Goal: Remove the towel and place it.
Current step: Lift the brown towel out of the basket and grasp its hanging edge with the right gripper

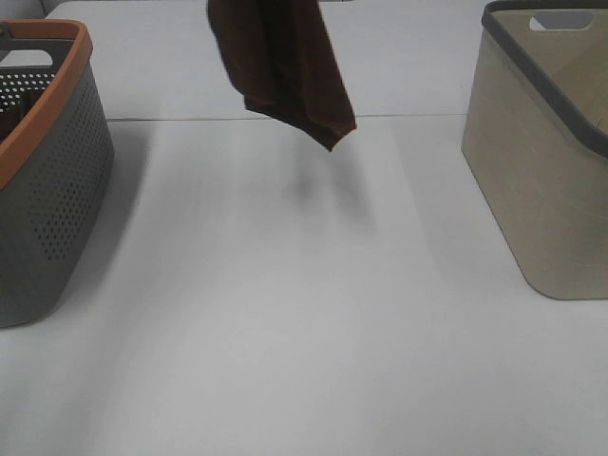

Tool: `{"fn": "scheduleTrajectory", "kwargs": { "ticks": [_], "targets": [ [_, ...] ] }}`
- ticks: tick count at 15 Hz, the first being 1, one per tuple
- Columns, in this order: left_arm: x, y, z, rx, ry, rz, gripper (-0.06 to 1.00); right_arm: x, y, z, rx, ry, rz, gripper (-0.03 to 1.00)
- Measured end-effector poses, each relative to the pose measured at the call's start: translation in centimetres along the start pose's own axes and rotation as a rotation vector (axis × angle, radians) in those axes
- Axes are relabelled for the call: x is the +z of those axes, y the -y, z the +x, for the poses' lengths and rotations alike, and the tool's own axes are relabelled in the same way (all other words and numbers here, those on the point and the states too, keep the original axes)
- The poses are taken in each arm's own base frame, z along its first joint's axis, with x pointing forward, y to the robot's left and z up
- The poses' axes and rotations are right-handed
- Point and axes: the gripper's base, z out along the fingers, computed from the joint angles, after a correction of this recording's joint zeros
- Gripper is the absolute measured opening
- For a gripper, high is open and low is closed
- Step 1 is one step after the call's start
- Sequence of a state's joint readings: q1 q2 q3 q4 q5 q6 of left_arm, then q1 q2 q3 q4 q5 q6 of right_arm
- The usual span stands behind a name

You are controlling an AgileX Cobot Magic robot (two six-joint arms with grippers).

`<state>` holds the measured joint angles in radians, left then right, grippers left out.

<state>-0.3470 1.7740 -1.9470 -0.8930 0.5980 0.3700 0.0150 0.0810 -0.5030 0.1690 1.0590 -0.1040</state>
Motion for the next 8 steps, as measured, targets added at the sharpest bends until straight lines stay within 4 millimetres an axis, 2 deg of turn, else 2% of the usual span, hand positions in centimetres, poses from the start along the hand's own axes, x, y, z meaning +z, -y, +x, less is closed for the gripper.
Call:
{"fn": "scheduleTrajectory", "kwargs": {
  "ticks": [3, 5, 7, 8],
  "targets": [
    [2.6, 0.5, 2.9, 0.029, -0.108, -0.054, 0.0, 1.8, -0.4, -1.7, 0.015, -0.113, -0.092, 0.73],
    [3.5, 0.4, 4.1, 0.05, -0.156, -0.107, 0.0, 3.0, -0.6, -3.0, 0.011, -0.118, -0.14, 0.73],
    [4.3, 0.5, 5.3, 0.069, -0.205, -0.176, 0.0, 4.4, -1.2, -5.0, 0.001, -0.036, -0.234, 0.73],
    [4.9, 0.5, 6.4, 0.096, -0.243, -0.256, 0.0, 5.9, -1.6, -6.9, -0.062, 0.05, -0.317, 0.73]
  ]
}}
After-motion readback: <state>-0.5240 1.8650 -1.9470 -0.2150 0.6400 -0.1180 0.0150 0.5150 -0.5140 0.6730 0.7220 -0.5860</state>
